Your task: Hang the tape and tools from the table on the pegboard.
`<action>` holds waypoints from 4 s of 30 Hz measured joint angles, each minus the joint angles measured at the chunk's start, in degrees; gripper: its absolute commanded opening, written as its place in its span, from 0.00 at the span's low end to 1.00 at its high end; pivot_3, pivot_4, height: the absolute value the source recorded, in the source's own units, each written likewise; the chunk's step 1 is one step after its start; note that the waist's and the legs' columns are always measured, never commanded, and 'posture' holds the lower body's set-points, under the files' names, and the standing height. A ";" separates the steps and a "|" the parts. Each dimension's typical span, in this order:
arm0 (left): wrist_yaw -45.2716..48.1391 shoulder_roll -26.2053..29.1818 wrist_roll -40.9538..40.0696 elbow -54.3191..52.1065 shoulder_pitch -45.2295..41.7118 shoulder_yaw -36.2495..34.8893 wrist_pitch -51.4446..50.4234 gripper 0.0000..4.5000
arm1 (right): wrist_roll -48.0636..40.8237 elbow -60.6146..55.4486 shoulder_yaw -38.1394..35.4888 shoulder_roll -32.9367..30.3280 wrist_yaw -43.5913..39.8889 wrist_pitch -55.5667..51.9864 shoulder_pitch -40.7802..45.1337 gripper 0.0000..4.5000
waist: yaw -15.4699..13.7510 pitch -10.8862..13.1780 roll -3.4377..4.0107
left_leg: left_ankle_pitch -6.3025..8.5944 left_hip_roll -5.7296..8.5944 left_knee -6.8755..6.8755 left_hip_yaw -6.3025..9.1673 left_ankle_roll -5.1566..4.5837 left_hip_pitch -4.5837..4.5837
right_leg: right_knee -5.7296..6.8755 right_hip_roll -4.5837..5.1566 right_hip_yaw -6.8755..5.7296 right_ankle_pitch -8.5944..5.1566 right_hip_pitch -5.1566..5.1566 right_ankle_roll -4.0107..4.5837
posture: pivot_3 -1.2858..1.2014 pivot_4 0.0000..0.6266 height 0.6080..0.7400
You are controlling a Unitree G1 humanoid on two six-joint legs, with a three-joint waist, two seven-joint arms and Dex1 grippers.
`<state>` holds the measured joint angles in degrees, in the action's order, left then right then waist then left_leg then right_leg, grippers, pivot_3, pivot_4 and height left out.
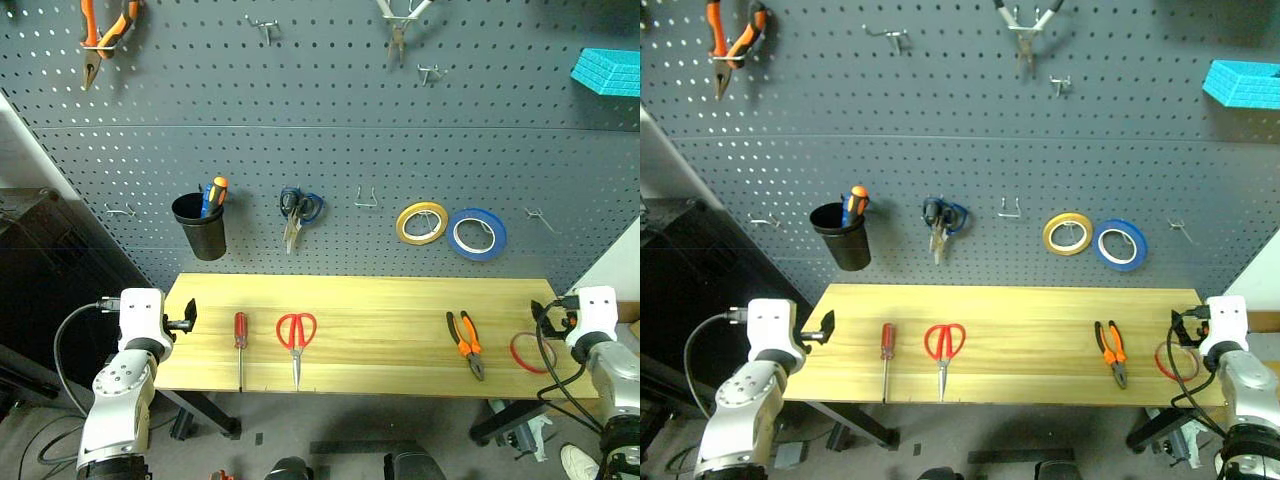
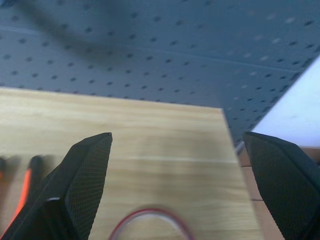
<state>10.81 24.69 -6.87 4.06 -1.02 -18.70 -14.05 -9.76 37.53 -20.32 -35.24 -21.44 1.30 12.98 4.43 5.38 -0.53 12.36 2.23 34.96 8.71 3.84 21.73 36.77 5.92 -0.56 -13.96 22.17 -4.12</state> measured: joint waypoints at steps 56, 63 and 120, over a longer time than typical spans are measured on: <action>46.89 -3.46 -5.70 -12.02 -28.11 42.12 -9.49 0.96 | 8.59 9.02 22.23 -1.43 -16.17 -28.08 18.52 0.48 | 8.21 10.35 -1.37 | 0.09 -0.19 0.24 -1.15 -0.30 0.89 | 0.16 -0.06 0.80 0.16 1.05 -0.42 | 0.39 0.45 1.00; 50.05 -2.51 -6.39 -12.09 -28.02 43.17 -10.00 0.96 | 10.95 4.26 22.74 0.68 -10.83 -23.13 13.35 0.00 | 8.12 10.19 -1.65 | 0.09 -0.18 0.32 -1.13 -0.30 0.88 | 0.16 -0.06 0.85 0.21 1.01 -0.51 | 0.38 0.44 1.00; 37.21 -7.50 -1.47 -2.10 -32.14 34.69 4.38 0.96 | 8.37 -34.63 8.80 7.43 11.86 -20.71 6.33 0.89 | 6.66 10.50 -1.09 | 0.29 -0.13 1.04 -1.77 -0.68 1.20 | 0.23 -0.12 1.62 0.65 1.38 -0.70 | 0.39 0.41 1.00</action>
<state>48.02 17.18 -8.34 1.97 -33.16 16.00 -9.67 -1.39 2.91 -11.52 -27.81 -9.58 -19.40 19.31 11.10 15.88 -1.62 12.64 2.11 36.00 6.94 3.15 22.93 37.00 5.81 1.06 -13.31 23.56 -4.83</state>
